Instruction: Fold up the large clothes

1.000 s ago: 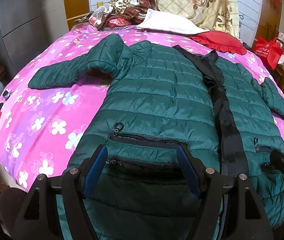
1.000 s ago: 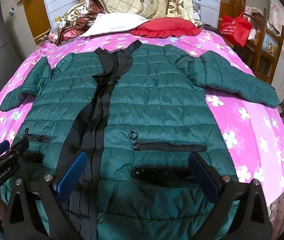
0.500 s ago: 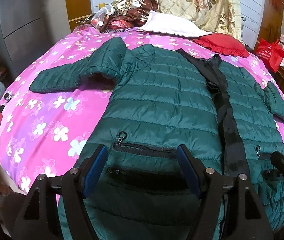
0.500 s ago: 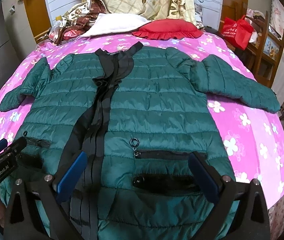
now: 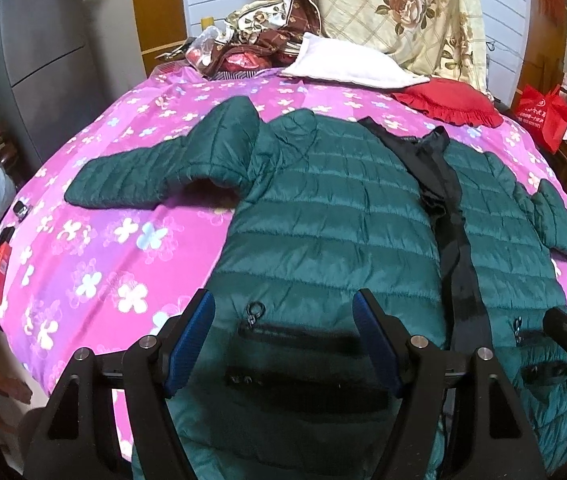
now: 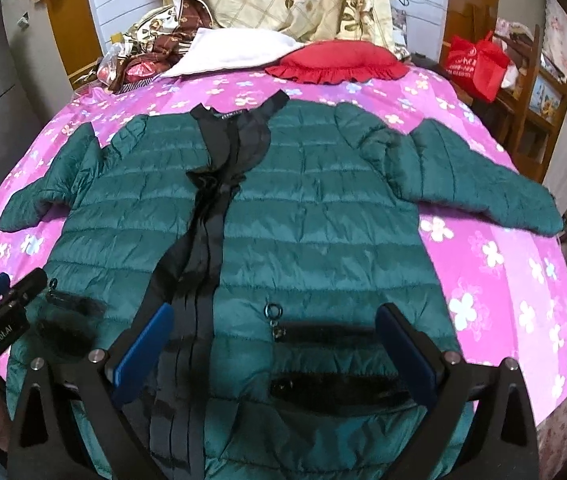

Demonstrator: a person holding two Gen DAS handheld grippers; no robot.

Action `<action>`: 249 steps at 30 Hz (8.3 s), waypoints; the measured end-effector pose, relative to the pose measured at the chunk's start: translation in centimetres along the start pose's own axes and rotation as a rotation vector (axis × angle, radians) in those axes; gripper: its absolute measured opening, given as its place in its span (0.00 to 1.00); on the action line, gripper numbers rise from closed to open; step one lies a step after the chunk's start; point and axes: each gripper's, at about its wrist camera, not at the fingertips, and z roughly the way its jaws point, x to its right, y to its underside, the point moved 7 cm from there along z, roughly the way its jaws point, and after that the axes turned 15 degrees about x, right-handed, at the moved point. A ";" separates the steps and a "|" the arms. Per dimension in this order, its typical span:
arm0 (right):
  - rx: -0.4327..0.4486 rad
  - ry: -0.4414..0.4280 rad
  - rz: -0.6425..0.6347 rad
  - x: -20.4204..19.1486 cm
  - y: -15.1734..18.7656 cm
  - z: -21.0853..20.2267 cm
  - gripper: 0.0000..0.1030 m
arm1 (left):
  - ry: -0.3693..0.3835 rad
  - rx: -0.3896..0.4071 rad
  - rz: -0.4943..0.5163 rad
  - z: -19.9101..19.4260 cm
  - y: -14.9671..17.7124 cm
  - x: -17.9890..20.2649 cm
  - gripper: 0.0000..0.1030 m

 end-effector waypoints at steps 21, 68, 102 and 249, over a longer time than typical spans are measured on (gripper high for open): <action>0.041 -0.028 0.063 -0.6 -4.0 2.0 0.99 | 0.011 0.041 0.015 2.6 -4.5 0.9 0.47; 0.008 -0.065 -0.014 -5.0 -5.8 12.2 0.99 | -0.080 0.039 0.006 11.4 -7.5 -2.6 0.47; -0.019 -0.097 -0.030 -6.4 -5.2 12.6 0.99 | -0.361 0.048 -0.382 13.9 -6.7 -25.0 0.47; 0.018 0.102 0.091 9.6 -9.1 17.4 0.17 | 0.128 -0.041 -0.138 13.7 -7.0 -1.5 0.32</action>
